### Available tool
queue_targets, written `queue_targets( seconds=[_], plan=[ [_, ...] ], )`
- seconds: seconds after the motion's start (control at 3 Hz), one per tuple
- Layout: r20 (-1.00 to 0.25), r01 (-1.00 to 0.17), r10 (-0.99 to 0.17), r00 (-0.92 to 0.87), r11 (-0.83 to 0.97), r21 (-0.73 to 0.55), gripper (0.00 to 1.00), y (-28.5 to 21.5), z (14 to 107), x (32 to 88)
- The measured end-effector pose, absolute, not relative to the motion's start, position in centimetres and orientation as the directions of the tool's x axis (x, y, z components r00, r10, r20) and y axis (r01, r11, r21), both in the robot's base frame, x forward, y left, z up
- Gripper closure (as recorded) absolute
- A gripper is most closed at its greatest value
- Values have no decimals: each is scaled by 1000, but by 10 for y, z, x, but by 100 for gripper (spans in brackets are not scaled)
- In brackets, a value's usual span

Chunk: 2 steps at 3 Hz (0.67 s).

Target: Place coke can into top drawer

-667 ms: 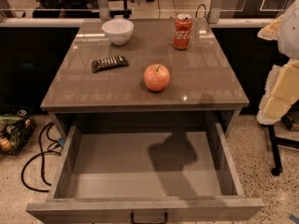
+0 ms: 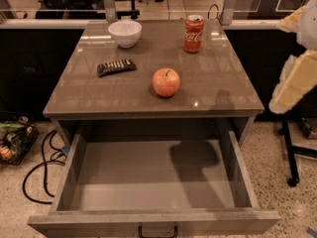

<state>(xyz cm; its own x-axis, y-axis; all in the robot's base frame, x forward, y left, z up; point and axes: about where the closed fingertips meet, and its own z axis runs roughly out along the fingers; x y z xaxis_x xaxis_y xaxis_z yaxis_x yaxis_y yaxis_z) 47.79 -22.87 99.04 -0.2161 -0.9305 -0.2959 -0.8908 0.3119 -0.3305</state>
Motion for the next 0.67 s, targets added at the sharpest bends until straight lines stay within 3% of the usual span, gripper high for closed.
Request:
queue_targets(
  seconds=[0.67],
  plan=[
    [-694,-741,-683,-225,583,-333,0,-270,997,613]
  ],
)
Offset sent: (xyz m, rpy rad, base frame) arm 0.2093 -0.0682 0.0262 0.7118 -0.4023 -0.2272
